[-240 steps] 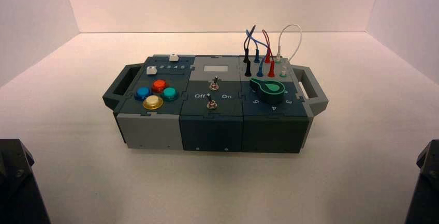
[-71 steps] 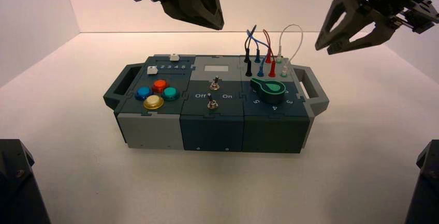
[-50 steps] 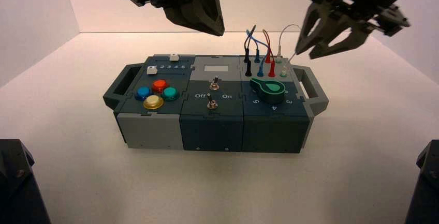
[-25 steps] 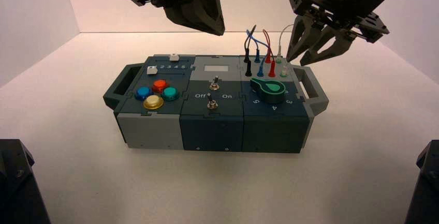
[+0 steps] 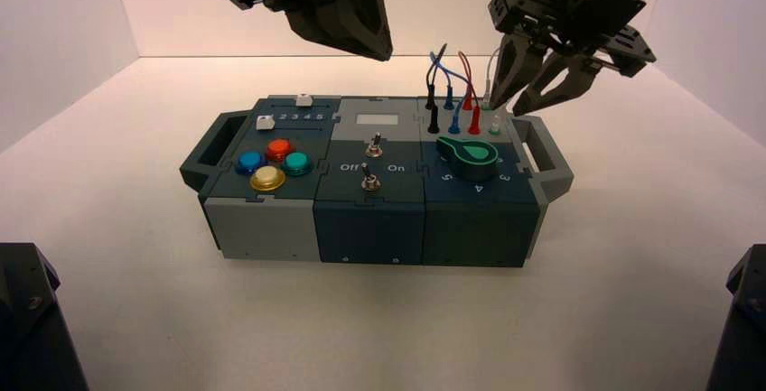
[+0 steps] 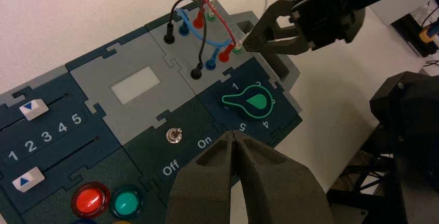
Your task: Pull the white wire.
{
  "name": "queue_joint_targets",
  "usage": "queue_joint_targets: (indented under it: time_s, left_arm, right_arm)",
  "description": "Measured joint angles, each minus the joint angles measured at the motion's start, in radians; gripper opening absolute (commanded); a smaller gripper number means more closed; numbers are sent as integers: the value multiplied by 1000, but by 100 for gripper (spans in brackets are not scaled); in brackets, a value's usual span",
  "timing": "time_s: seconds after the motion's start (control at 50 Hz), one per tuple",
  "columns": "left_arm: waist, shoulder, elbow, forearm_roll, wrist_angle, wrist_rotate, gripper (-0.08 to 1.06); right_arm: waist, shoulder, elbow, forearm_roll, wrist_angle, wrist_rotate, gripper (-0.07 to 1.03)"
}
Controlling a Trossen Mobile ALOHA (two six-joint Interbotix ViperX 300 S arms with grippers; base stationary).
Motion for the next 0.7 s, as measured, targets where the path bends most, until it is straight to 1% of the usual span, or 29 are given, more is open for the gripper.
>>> queue_joint_targets:
  time_s: [0.24,0.52,0.7]
  left_arm:
    - [0,-6,0,0,0,-2,-3]
    - [0,-6,0,0,0,0,-3]
    - [0,-5,0,0,0,0,-3]
  right_arm:
    - [-2,17,-2,0,-14,-2,40]
    - [-2,74,-32,-2,-35,0,40]
    - [-2,83,-38,0,-38,-2,37]
